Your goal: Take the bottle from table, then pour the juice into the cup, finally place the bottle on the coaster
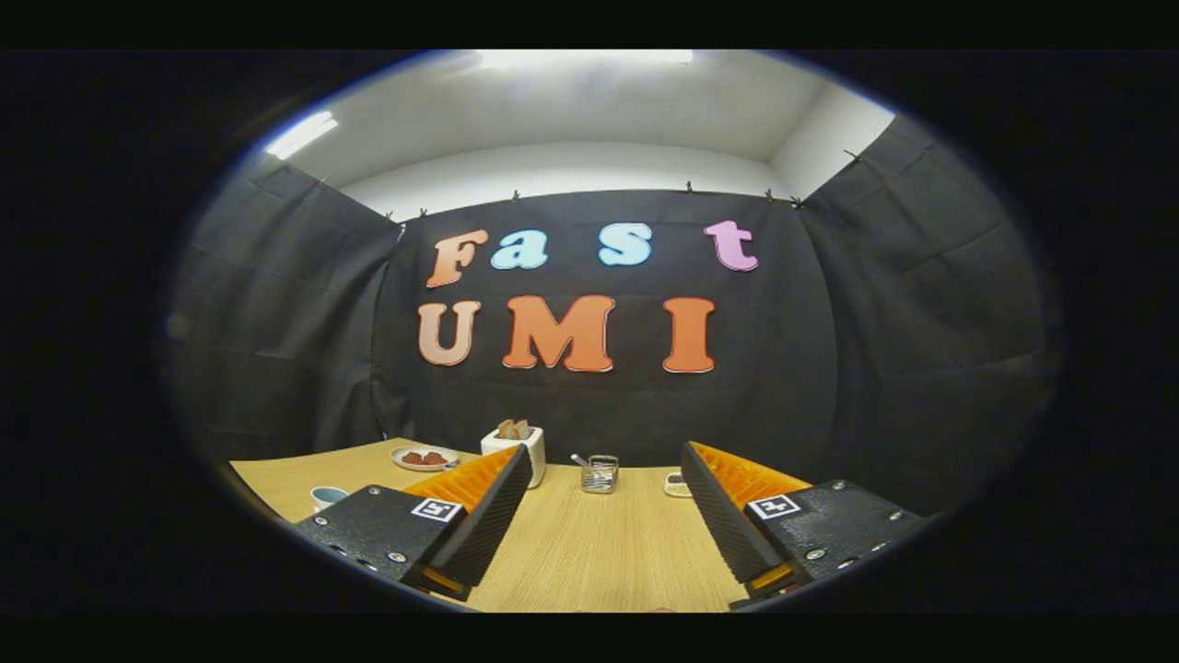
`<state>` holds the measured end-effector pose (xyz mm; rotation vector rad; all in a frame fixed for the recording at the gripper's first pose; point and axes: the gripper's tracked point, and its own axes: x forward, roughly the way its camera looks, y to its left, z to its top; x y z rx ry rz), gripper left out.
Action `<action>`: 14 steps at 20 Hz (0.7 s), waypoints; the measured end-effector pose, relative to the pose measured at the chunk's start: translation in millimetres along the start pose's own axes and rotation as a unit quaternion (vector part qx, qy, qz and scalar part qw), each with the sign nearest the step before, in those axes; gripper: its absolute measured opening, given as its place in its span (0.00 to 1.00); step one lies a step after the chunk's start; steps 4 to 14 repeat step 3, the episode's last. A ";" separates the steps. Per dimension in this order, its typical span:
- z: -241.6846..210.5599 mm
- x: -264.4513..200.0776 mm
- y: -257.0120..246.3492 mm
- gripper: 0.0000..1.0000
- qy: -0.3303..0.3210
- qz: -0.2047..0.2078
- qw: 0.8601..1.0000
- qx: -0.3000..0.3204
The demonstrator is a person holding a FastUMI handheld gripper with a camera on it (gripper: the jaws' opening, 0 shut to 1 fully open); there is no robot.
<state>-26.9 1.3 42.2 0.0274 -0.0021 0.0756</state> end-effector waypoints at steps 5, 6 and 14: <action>5.6 -2.8 5.4 0.97 -0.008 0.006 1.000 -0.004; 5.6 -2.8 5.4 0.97 -0.008 0.006 1.000 -0.004; 5.6 -2.8 5.4 0.97 -0.008 0.006 1.000 -0.004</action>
